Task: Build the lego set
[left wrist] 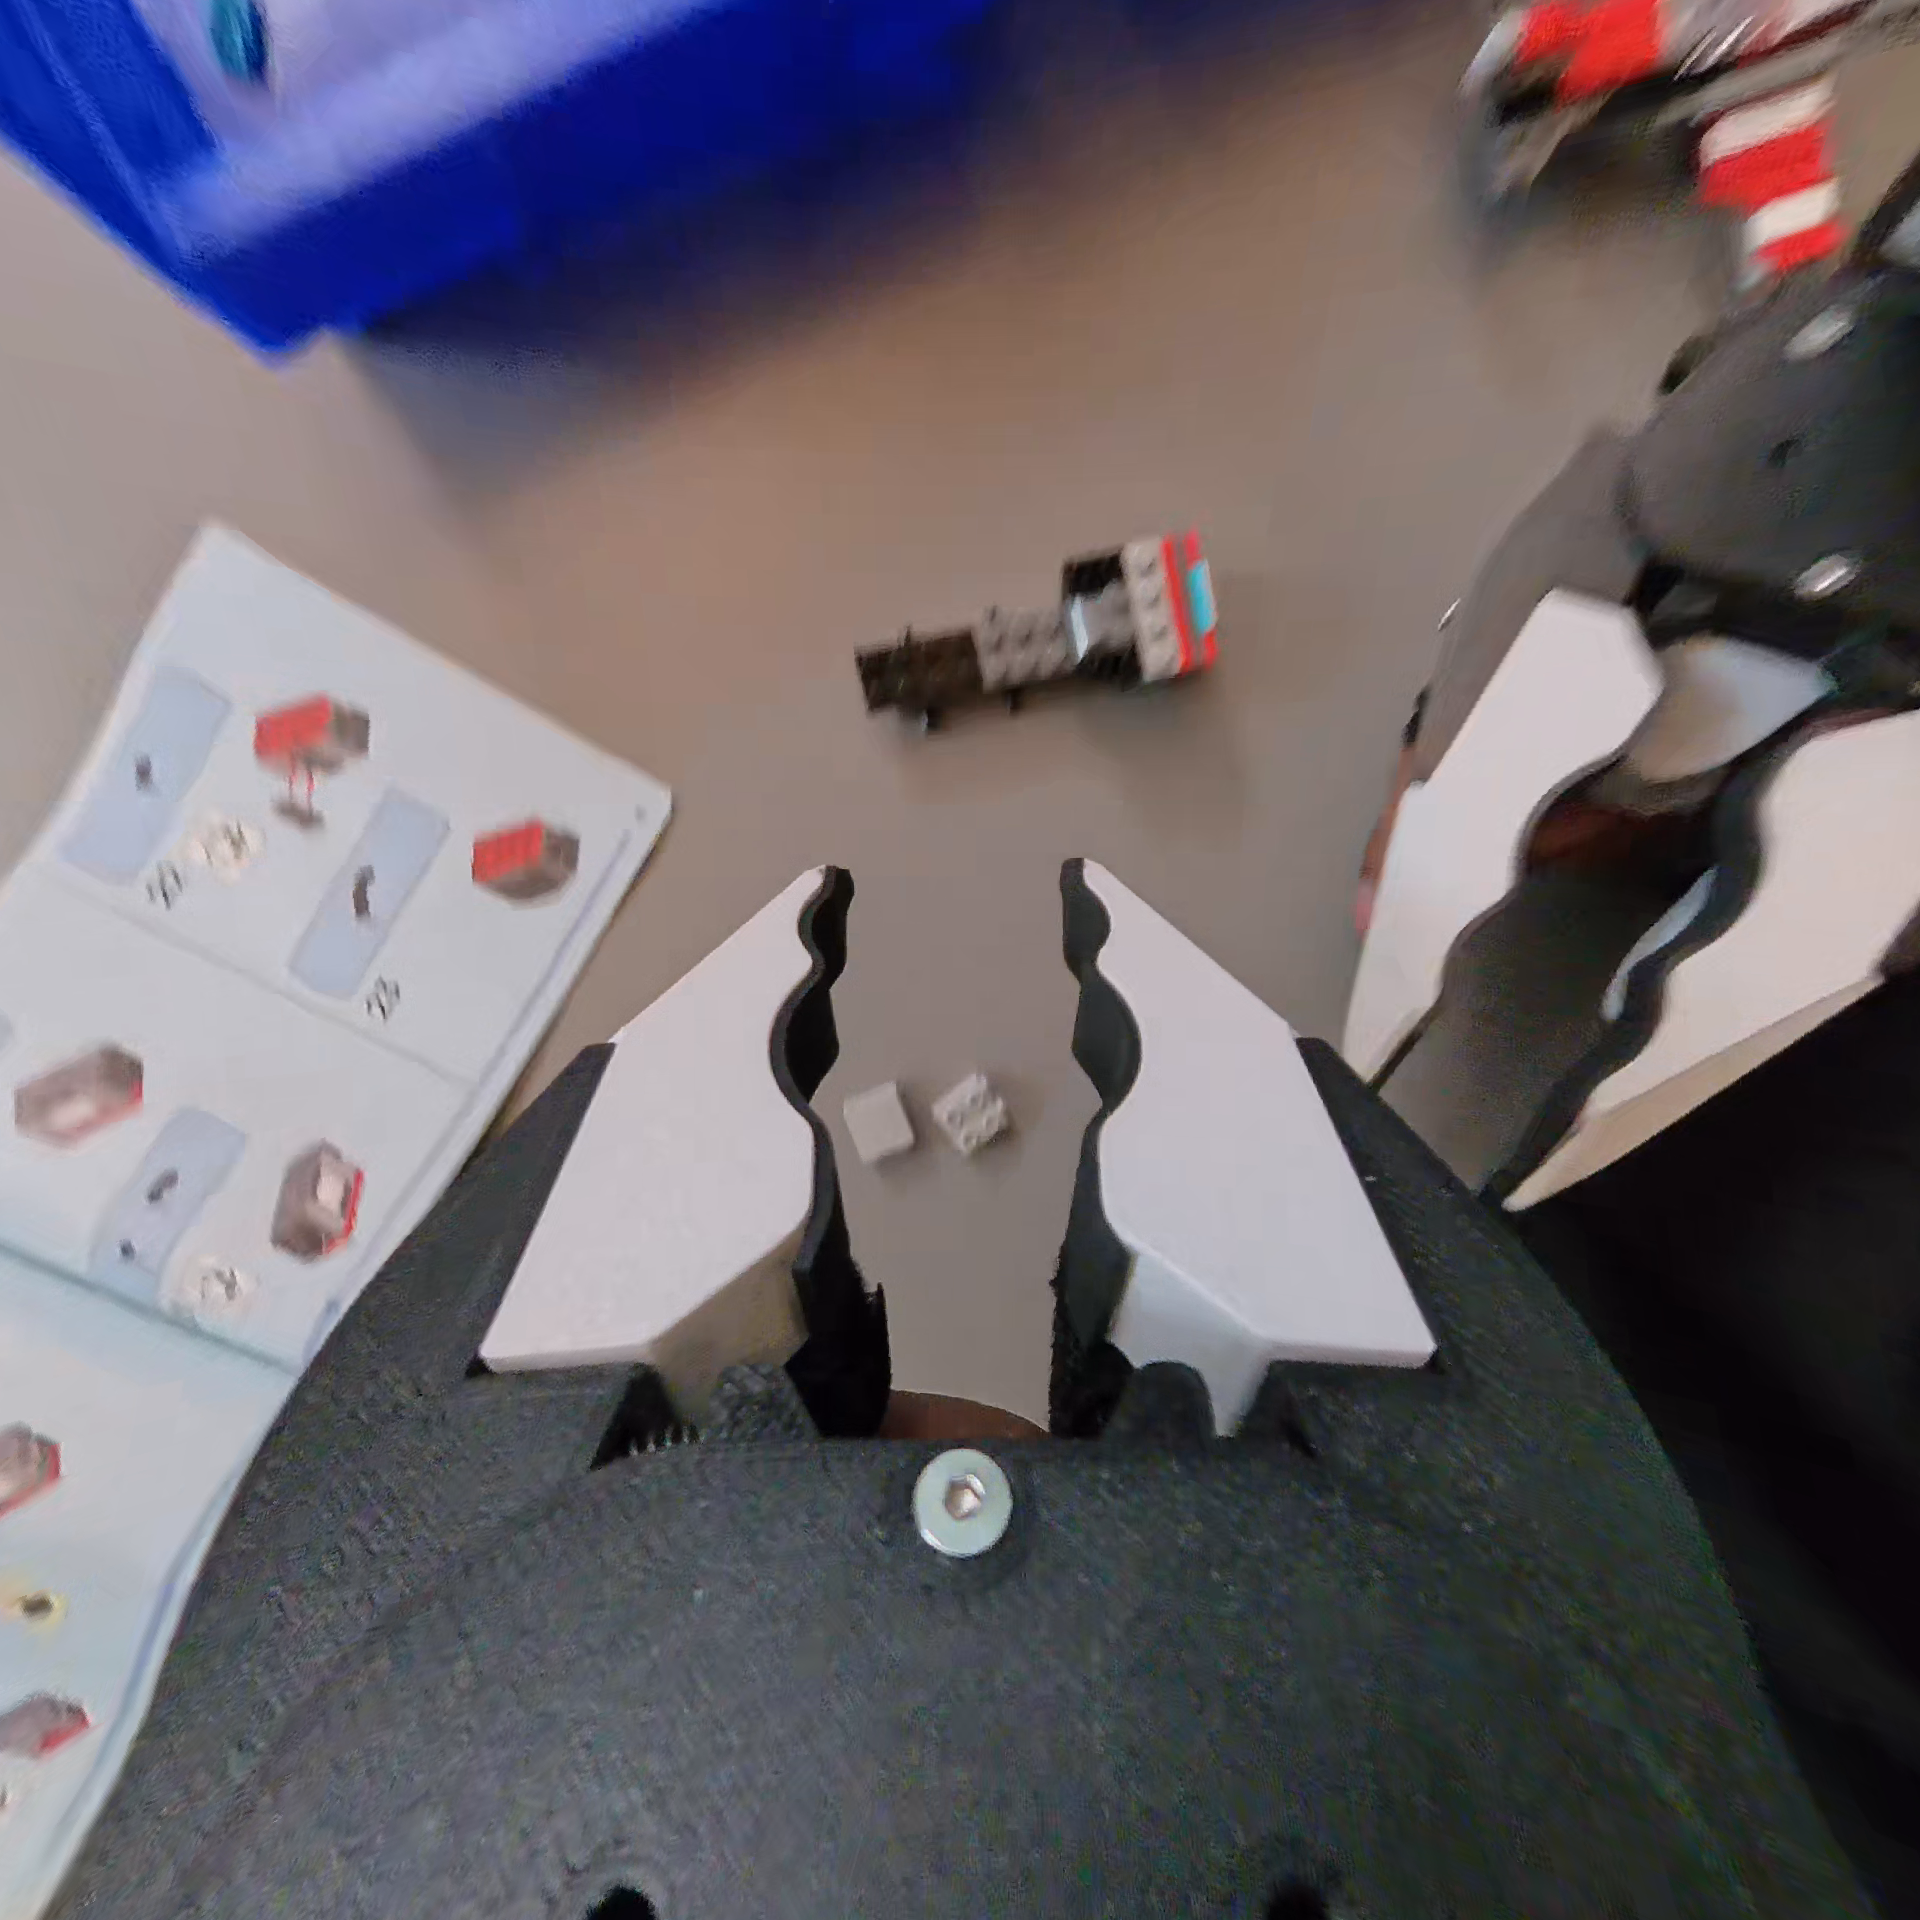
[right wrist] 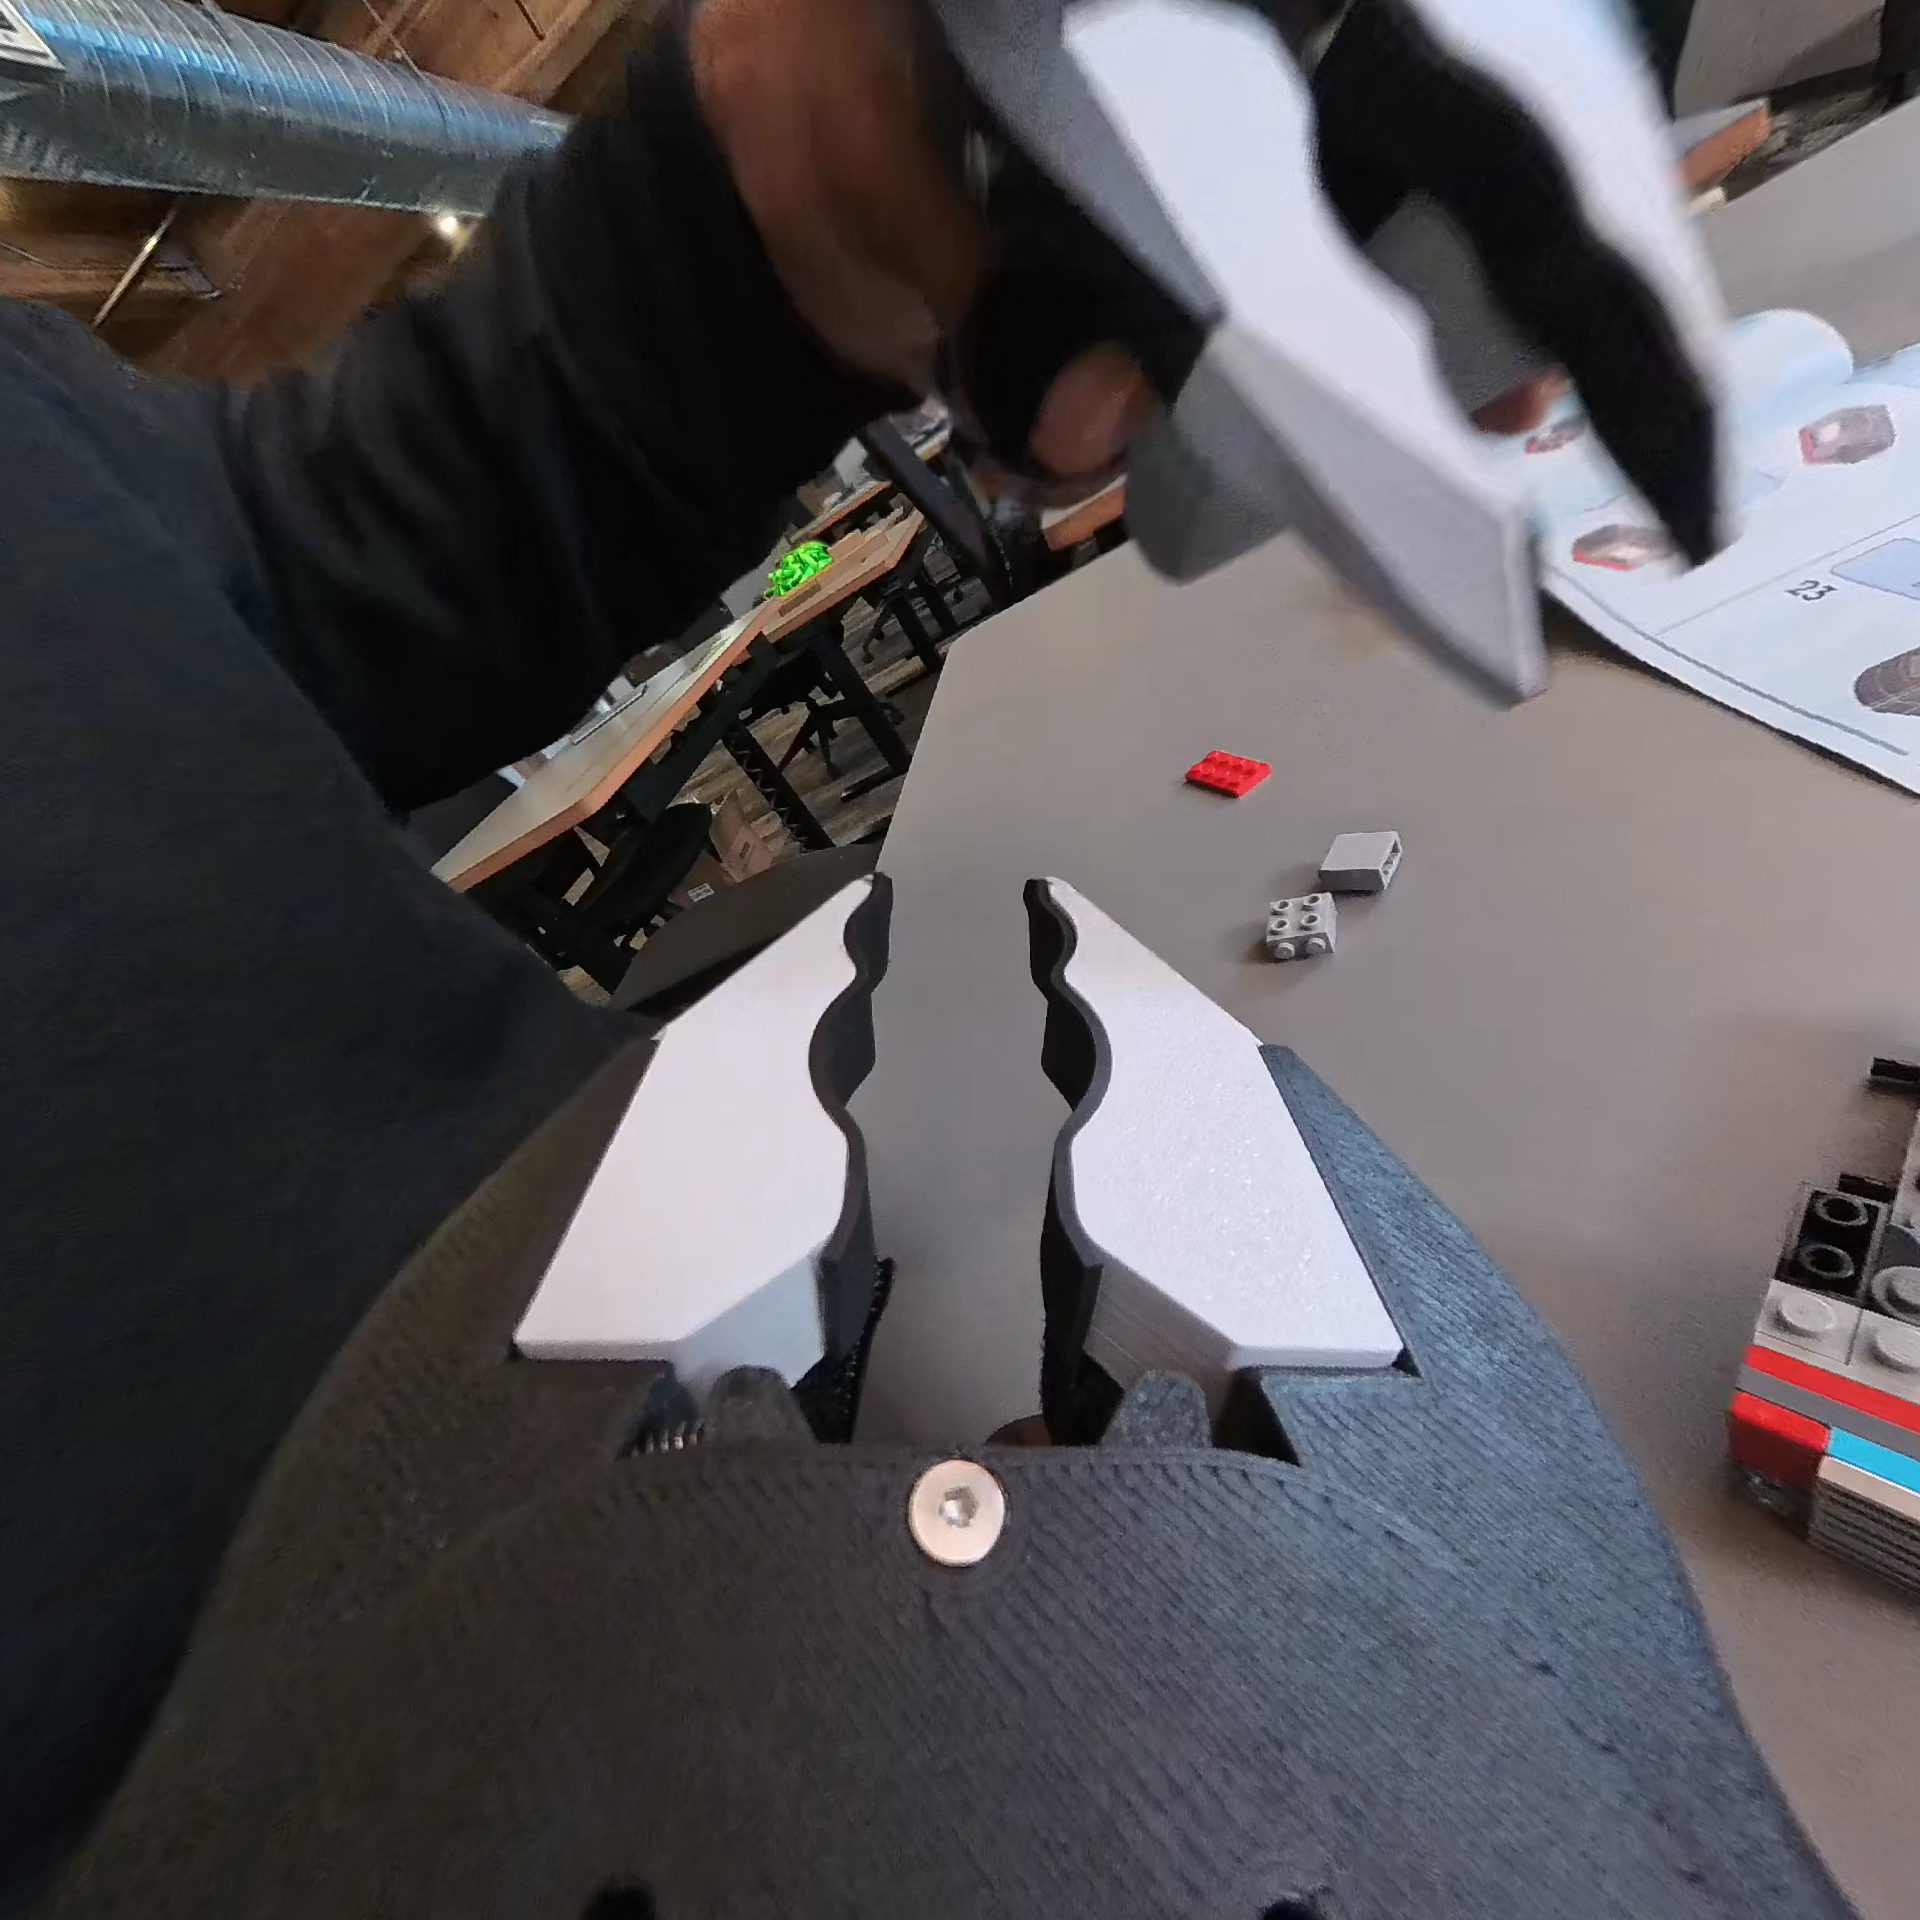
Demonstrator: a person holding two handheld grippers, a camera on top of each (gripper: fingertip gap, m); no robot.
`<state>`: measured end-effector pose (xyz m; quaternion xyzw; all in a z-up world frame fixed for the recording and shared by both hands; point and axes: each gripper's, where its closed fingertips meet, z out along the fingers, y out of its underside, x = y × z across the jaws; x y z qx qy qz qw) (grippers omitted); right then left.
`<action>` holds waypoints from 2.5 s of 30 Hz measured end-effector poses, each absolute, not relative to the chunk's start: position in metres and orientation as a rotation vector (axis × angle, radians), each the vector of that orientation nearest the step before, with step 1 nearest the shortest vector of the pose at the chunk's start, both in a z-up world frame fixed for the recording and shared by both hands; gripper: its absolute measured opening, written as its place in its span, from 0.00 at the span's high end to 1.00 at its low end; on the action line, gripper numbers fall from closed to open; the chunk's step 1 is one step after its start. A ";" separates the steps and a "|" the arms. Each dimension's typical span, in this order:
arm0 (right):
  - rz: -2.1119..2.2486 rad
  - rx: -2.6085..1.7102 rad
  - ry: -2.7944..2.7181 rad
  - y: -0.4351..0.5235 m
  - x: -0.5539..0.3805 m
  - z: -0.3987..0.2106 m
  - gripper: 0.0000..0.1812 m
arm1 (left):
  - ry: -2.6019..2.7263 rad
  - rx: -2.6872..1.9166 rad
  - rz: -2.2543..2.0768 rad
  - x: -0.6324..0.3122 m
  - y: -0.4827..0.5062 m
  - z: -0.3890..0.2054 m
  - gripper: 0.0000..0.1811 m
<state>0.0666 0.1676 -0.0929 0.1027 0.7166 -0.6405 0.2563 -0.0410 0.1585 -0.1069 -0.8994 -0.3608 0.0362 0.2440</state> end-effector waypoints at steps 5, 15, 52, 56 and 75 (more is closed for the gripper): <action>-1.732 0.257 1.964 0.167 0.070 -0.094 0.85 | -0.673 -2.360 0.164 -0.092 0.238 -0.053 0.76; -1.716 0.252 1.964 0.166 0.071 -0.095 0.85 | -0.238 -2.451 0.182 -0.199 0.458 -0.041 0.77; -1.677 0.301 1.875 0.168 0.064 -0.093 0.85 | -0.192 -2.611 0.075 -0.239 0.497 -0.105 0.77; -1.677 0.298 1.882 0.168 0.065 -0.093 0.85 | -0.211 -2.682 0.072 -0.249 0.515 -0.133 0.77; -1.677 0.279 1.896 0.168 0.068 -0.094 0.85 | -0.239 -2.741 0.250 -0.262 0.476 -0.107 0.96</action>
